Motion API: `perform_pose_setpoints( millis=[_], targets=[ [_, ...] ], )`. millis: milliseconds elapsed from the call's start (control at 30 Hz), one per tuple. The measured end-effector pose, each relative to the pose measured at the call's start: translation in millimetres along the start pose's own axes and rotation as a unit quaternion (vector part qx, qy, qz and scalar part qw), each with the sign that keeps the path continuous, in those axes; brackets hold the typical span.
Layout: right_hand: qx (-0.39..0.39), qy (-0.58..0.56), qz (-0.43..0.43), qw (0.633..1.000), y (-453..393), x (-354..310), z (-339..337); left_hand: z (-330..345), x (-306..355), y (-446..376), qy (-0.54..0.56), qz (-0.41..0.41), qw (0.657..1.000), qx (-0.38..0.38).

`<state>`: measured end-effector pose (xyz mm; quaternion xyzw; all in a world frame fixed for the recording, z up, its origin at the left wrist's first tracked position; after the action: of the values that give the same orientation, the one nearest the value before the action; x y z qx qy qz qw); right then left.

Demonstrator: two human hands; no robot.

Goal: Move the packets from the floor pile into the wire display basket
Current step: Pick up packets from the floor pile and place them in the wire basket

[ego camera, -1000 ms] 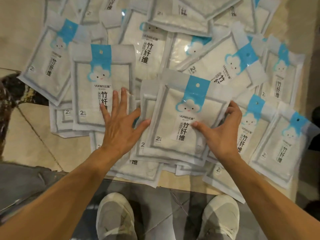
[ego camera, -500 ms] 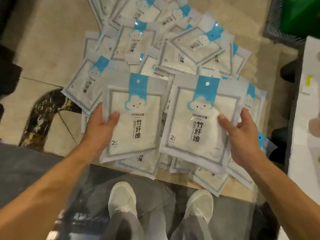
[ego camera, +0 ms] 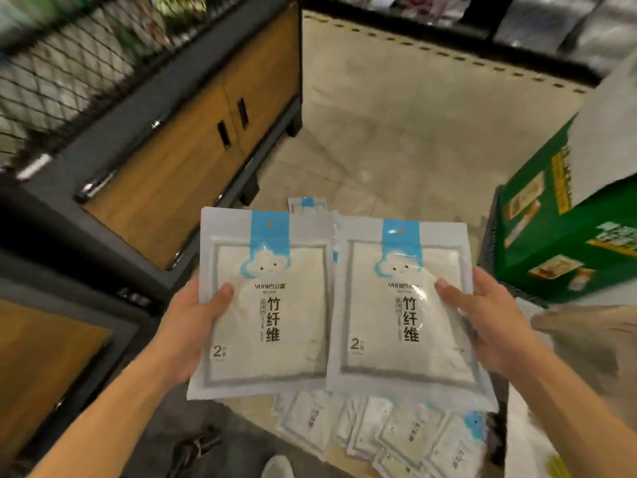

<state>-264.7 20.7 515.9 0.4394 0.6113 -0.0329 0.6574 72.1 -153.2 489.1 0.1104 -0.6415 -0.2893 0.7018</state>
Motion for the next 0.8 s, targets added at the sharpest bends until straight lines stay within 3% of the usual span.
perform_pose_setpoints(
  millis=[200, 400, 600, 800],
  targets=[
    [-0.059, 0.006, -0.062, 0.996, 82.1, -150.4, 39.1, -35.0, 152.3, 86.8, 0.055, 0.053, 0.997, 0.014],
    [-0.141, 0.0, -0.101, 0.985, 171.4, -249.9, 97.6, -102.5, 253.7, 202.2, 0.085, 0.118, 0.988, 0.055],
    [-0.224, 0.022, -0.159, 0.961, 252.0, -304.3, 169.6, -175.7, 304.4, 324.6, 0.127, 0.179, 0.965, 0.145],
    [-0.356, 0.042, -0.199, 0.912, 319.9, -325.8, 244.1, -239.1, 290.3, 448.7, 0.174, 0.218, 0.922, 0.268]
  ],
)
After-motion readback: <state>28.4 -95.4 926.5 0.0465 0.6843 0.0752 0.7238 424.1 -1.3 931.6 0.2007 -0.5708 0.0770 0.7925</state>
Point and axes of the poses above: each hand's wrist, its own y-axis away from the middle knuckle, its own z-axis out of the palm, x = y × z, the point moved 3 cm from there along -y, towards the middle knuckle, and after that the axes turned 8 degrees about y, right-handed, at the moved point
